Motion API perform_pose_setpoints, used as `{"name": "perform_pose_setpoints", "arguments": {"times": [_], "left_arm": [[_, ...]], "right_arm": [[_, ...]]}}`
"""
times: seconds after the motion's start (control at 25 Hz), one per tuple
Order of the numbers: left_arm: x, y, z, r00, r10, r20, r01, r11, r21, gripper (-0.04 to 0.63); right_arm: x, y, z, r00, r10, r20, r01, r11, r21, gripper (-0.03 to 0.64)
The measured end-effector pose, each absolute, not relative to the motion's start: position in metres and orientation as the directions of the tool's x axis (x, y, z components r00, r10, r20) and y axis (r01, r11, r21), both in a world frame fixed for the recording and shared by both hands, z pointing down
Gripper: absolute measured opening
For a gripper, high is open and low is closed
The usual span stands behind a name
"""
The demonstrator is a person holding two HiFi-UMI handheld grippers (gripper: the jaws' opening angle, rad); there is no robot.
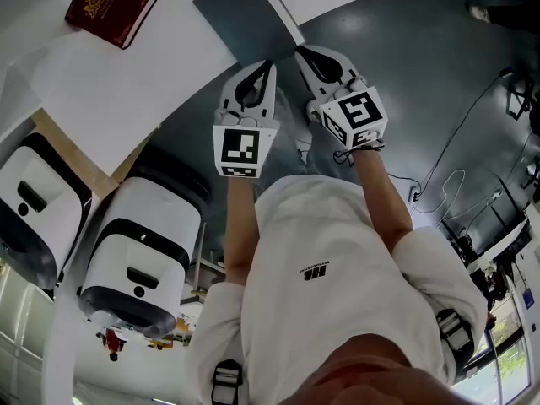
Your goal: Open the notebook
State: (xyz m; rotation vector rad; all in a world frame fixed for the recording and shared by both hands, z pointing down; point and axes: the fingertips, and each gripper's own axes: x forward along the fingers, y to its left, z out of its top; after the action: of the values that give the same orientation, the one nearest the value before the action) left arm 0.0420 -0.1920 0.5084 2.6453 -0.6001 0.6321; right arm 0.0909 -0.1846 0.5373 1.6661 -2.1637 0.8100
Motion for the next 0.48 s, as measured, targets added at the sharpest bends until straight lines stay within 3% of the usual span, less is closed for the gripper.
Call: {"name": "perform_pose_setpoints", "arguments": {"times": [0.48], "left_arm": [[0.016, -0.196, 0.495, 0.786, -0.392, 0.478, -0.539, -0.814, 0.218, 0.000]], "right_arm": [[0.066, -0.187, 0.511, -0.332, -0.788, 0.519, -0.942, 0.255, -0.216, 0.005]]}}
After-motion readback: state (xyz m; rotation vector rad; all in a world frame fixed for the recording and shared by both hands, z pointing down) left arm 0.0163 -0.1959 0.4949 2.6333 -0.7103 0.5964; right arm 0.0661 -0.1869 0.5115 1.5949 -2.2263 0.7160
